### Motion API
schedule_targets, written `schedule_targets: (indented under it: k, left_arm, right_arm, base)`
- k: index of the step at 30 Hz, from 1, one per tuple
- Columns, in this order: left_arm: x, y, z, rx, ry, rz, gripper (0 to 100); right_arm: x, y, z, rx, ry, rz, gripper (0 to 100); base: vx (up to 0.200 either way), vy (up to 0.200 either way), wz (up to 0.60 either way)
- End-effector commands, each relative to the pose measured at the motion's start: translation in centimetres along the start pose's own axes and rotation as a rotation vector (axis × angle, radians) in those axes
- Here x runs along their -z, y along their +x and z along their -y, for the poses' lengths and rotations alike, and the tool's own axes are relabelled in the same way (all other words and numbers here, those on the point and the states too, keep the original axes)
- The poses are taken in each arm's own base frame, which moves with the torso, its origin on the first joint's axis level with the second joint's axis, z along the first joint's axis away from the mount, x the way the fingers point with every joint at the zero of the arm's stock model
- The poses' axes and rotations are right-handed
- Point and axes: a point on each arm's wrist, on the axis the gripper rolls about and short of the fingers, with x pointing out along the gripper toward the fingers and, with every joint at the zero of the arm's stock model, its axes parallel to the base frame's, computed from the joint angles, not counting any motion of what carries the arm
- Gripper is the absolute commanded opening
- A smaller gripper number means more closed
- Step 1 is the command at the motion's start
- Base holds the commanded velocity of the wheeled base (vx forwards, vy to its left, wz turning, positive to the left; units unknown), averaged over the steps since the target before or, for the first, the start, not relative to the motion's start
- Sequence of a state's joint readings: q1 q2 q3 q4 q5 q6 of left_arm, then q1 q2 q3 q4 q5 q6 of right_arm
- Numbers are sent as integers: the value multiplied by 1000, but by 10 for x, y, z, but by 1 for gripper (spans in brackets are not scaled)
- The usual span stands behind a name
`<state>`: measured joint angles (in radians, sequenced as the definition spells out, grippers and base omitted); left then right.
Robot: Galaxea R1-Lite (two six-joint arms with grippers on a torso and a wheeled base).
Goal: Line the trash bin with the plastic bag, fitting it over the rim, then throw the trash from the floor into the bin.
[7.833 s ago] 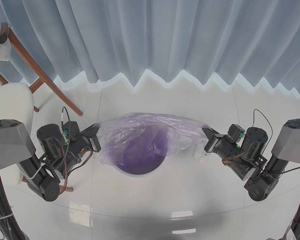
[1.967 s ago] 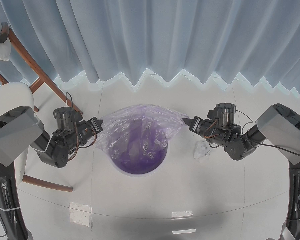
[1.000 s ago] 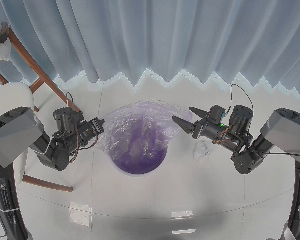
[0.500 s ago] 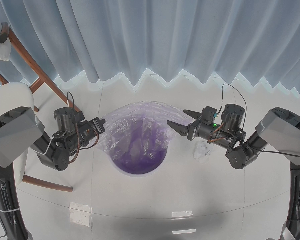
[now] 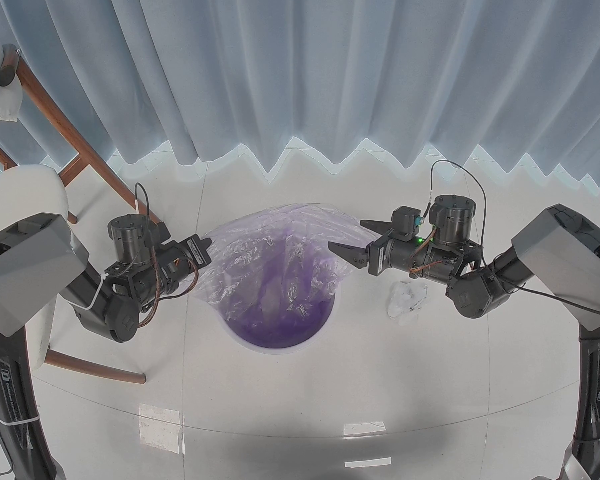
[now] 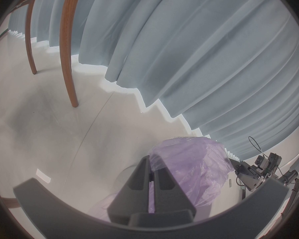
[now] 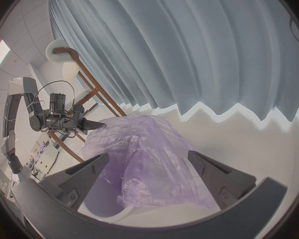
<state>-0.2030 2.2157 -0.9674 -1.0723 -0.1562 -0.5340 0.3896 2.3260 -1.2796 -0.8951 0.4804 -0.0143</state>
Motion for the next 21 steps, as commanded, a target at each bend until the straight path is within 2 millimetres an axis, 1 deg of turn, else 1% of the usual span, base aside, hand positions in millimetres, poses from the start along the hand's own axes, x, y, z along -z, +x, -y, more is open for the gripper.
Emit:
schedule_targets:
  k: [1,6,7,10,17,21]
  left_arm:
    - [1,0,2,8,5,2,0]
    - [-1,0,3,14,7,16,0]
    - [-1,0,3,14,7,16,0]
    - [-2,0,2,12,7,17,0]
    - [-3,-1,2,12,7,19,0]
    - [-2,0,2,13,7,16,0]
  right_arm:
    - [-7,6,1,-6,-11,-17,100]
    - [-10,13,-5,-24,-15,-40,100]
    - [-11,15,-5,-25,-16,-38,0]
    - [-11,17,-8,-33,-20,-36,0]
    - [-13,17,-14,-45,-41,-37,0]
    - [-10,17,-15,-47,-52,-47,0]
  base:
    - [0,0,0]
    - [0,0,0]
    - [0,0,0]
    - [0,0,0]
    - [0,0,0]
    - [0,0,0]
